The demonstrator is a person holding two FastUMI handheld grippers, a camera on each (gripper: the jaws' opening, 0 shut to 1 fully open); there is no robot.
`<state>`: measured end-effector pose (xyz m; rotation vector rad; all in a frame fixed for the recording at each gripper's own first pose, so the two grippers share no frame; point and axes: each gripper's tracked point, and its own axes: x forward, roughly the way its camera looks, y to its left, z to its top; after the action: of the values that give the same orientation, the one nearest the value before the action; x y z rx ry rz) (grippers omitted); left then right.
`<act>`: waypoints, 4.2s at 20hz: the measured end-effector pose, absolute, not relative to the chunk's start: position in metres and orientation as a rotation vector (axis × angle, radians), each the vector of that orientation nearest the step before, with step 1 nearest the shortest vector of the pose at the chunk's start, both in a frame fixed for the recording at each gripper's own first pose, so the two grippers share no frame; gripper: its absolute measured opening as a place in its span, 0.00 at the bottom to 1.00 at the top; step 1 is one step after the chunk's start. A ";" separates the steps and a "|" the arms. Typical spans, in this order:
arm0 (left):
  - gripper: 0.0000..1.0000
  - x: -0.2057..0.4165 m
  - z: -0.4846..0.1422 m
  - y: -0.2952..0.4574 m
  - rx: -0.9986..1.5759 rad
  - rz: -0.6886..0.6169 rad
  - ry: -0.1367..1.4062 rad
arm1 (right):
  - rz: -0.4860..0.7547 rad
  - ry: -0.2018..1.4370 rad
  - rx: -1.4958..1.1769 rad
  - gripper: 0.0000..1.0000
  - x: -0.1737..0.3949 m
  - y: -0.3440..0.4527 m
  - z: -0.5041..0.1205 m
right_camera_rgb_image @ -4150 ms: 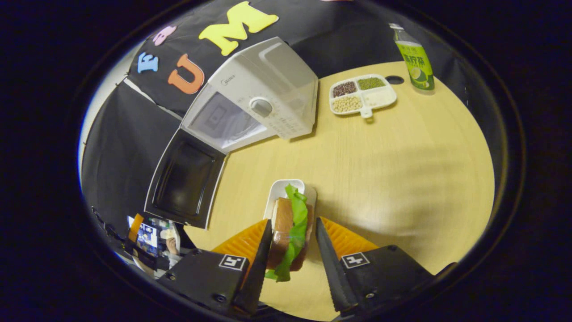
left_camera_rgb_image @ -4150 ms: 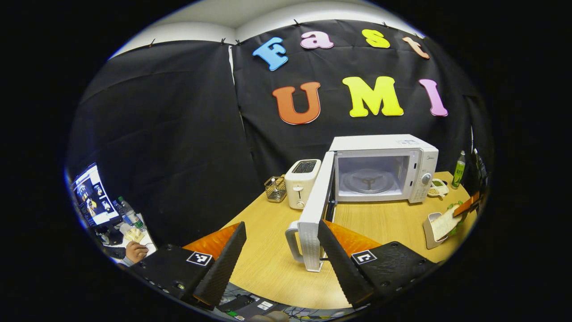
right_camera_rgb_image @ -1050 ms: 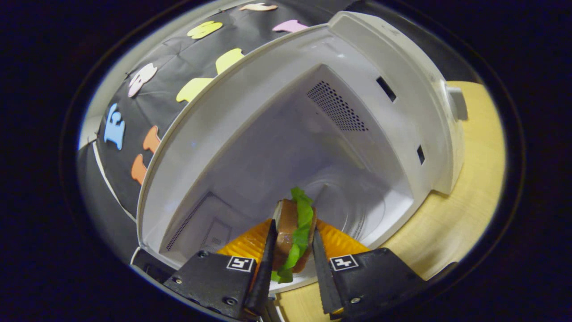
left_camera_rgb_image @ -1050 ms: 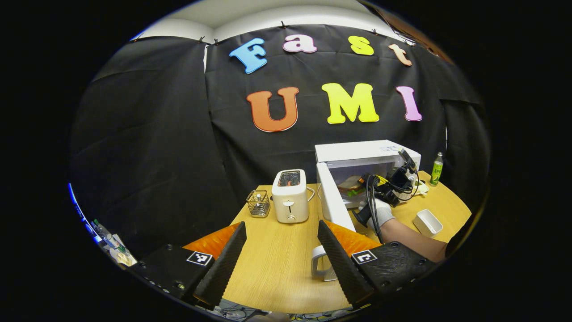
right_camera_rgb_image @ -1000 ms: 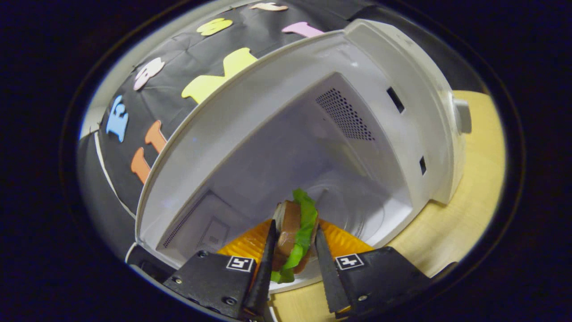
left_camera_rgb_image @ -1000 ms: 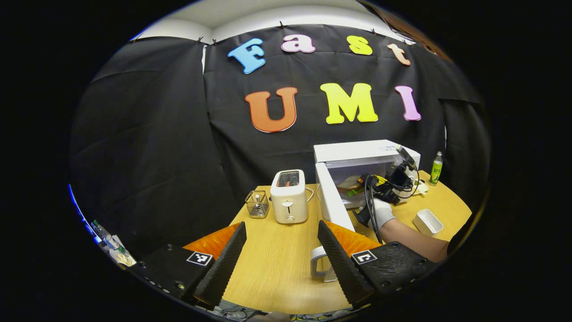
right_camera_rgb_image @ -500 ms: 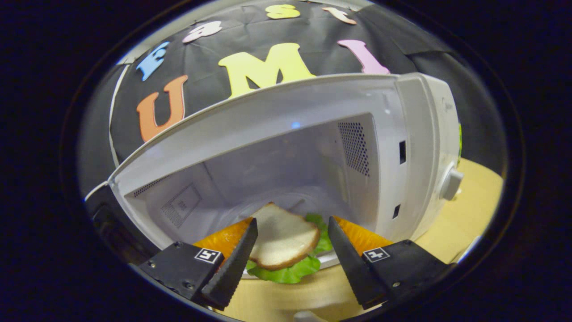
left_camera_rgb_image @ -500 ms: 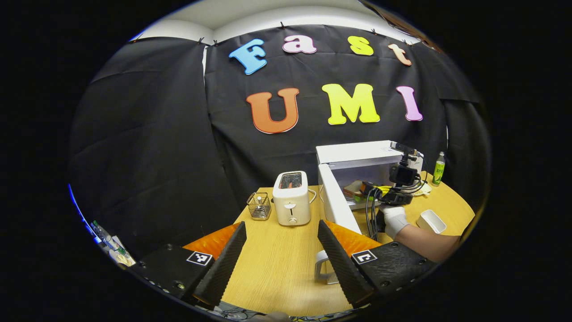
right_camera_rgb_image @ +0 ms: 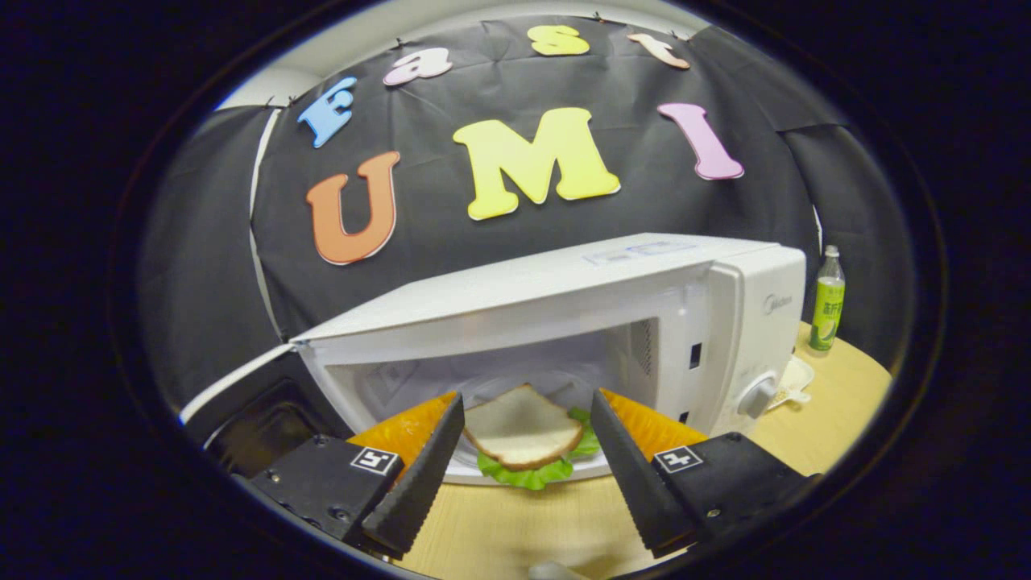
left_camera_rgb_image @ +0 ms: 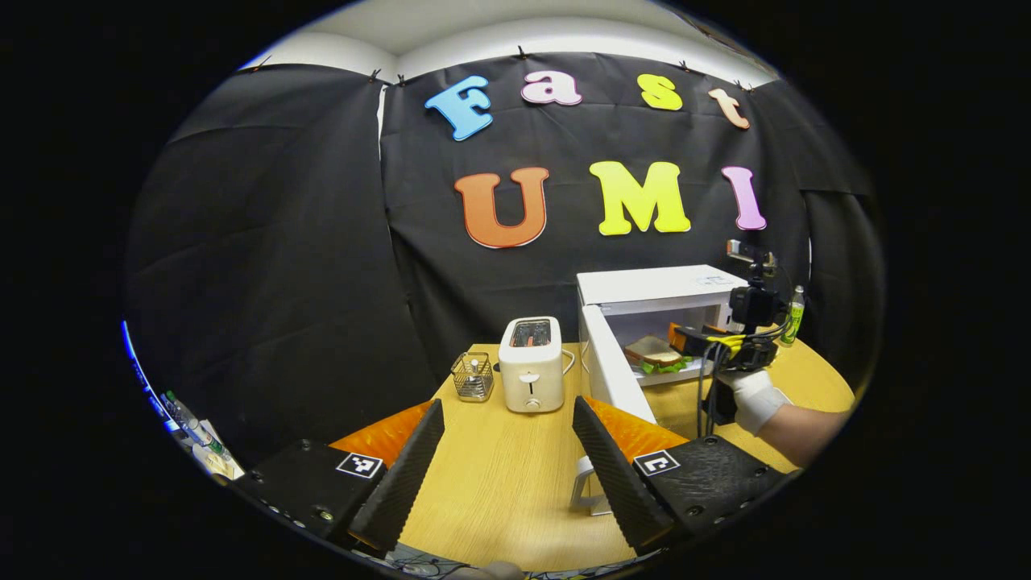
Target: Open the microwave oven with the left hand, put the food in, and close the microwave oven.
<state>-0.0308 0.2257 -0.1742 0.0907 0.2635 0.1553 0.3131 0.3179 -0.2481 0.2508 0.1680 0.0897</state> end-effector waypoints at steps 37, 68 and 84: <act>0.01 -0.025 -0.206 0.228 0.088 0.128 0.199 | -0.045 0.149 0.035 1.00 0.036 0.068 -0.060; 0.00 0.045 -0.277 0.026 0.027 -0.304 0.294 | -0.112 0.236 0.090 0.92 0.016 0.033 -0.069; 0.00 0.124 -0.276 -0.083 0.064 -0.382 0.302 | -0.147 0.267 0.117 0.92 0.039 -0.041 -0.080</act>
<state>0.1239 -0.0826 -0.2756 0.0636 0.3022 -0.3821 0.0392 -0.0407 -0.0802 0.1174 0.2666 -0.1465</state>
